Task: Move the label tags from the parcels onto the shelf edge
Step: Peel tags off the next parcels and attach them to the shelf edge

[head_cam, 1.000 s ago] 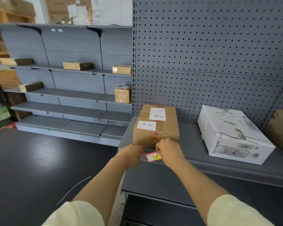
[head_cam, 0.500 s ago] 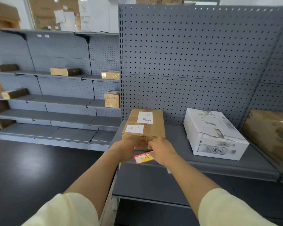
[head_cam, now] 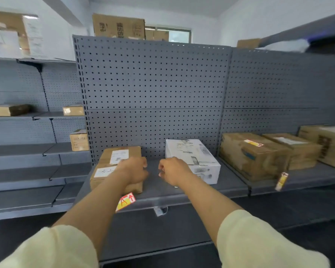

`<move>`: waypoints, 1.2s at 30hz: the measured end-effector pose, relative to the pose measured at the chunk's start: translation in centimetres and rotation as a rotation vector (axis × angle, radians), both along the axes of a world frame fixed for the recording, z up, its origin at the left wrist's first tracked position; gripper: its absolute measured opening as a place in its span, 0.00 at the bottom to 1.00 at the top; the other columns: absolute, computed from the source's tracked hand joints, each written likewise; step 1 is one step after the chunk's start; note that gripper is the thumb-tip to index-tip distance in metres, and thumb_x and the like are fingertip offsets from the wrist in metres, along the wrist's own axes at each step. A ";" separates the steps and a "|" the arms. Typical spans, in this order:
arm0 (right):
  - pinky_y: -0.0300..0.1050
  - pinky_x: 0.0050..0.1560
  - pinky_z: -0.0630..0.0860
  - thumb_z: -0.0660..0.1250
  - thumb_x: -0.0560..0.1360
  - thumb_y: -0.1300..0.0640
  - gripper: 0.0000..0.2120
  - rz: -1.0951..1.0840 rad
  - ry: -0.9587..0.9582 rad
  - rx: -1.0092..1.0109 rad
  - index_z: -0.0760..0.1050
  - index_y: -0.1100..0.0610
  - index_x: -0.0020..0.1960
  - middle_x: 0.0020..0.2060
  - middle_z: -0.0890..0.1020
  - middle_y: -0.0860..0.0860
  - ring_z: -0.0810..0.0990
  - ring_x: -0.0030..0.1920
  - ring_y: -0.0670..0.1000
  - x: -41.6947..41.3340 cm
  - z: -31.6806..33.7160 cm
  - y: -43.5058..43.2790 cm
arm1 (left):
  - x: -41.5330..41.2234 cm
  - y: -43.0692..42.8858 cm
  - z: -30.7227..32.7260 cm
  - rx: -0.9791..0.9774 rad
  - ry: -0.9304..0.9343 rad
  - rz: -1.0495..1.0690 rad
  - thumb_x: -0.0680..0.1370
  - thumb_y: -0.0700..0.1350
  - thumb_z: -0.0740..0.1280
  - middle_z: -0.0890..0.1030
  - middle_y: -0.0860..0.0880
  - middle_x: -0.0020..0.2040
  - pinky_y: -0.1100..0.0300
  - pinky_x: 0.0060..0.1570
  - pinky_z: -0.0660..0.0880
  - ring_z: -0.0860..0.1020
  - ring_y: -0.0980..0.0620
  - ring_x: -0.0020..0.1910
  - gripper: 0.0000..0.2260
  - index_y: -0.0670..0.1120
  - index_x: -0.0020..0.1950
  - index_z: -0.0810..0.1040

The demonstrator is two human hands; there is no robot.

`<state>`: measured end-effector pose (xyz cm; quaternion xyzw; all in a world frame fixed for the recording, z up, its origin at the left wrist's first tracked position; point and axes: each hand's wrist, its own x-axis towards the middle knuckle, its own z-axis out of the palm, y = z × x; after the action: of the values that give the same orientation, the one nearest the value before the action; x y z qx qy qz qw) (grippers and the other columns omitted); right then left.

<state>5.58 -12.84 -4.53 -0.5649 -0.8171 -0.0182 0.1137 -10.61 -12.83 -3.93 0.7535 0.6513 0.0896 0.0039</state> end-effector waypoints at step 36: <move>0.52 0.55 0.76 0.61 0.78 0.62 0.14 -0.354 -0.098 -0.078 0.75 0.57 0.63 0.59 0.77 0.58 0.78 0.55 0.57 40.5 2.0 0.1 | 42.7 5.2 2.3 -0.044 0.103 -0.375 0.77 0.51 0.59 0.79 0.45 0.60 0.54 0.53 0.73 0.77 0.44 0.57 0.17 0.46 0.62 0.75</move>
<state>46.12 -12.72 -2.53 -0.7022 -0.7097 -0.0336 0.0468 32.08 -7.67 -1.59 0.8650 0.5006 0.0341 0.0036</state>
